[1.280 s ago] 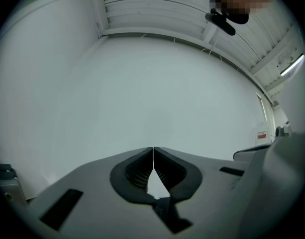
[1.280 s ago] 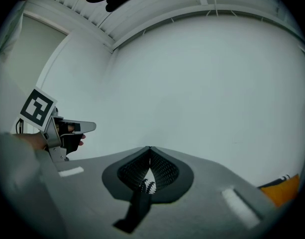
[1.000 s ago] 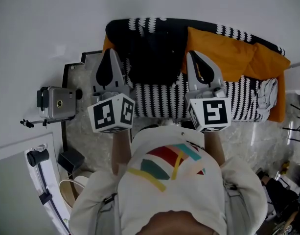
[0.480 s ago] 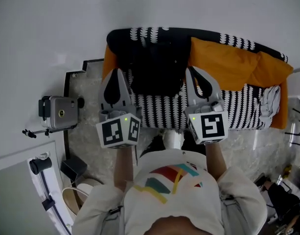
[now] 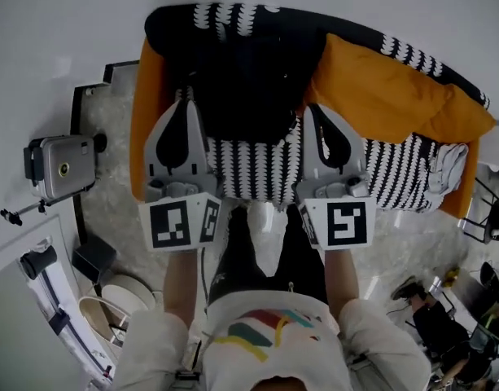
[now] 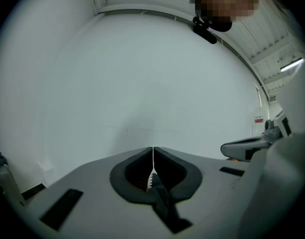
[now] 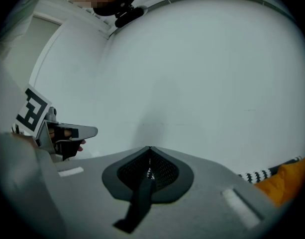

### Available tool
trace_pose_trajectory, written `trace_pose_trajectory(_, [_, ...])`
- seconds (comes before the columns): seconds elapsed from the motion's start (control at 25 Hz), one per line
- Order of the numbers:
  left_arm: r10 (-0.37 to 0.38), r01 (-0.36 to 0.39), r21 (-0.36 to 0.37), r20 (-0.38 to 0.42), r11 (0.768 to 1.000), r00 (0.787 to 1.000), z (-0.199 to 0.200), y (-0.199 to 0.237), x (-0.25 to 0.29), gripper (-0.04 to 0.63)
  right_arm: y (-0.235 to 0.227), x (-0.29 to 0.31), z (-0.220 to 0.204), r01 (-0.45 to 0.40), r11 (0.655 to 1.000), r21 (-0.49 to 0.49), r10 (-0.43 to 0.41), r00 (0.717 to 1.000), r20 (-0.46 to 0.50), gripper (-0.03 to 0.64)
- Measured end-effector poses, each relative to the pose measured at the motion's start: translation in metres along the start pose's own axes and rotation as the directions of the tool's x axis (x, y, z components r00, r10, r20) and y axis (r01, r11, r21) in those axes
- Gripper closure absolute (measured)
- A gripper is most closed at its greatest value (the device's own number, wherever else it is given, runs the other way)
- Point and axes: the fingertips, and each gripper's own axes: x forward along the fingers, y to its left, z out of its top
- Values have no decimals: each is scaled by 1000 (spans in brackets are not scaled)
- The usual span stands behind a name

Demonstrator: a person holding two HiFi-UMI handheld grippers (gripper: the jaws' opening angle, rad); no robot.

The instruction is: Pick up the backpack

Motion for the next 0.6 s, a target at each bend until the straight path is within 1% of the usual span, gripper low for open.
trace_pose_trajectory(0.12, [1,-1,13,-32,1000,999,-50,4,14,580,-1,22,-52,-6,1000,21,7,1000,-23,615])
trace_pose_trajectory(0.24, [-16,17,11,-84,1000,996,-104,3,26,580,3,38,-100,-19,999,27,21,998,-56,615])
trace_pose_trajectory(0.36, [-21,19,-20,-97,1000,995,-139,2,35,580,5,41,-133,-42,997,63,48,995,-87,615])
trace_pose_trajectory(0.44, [-7,2,-50,-93,999,996,-155,11,41,580,5,46,-149,-58,996,69,65,993,-103,615])
trace_pose_trajectory(0.6, [60,-69,-72,-117,995,991,-186,43,52,580,4,64,-174,-57,997,59,64,991,-119,615])
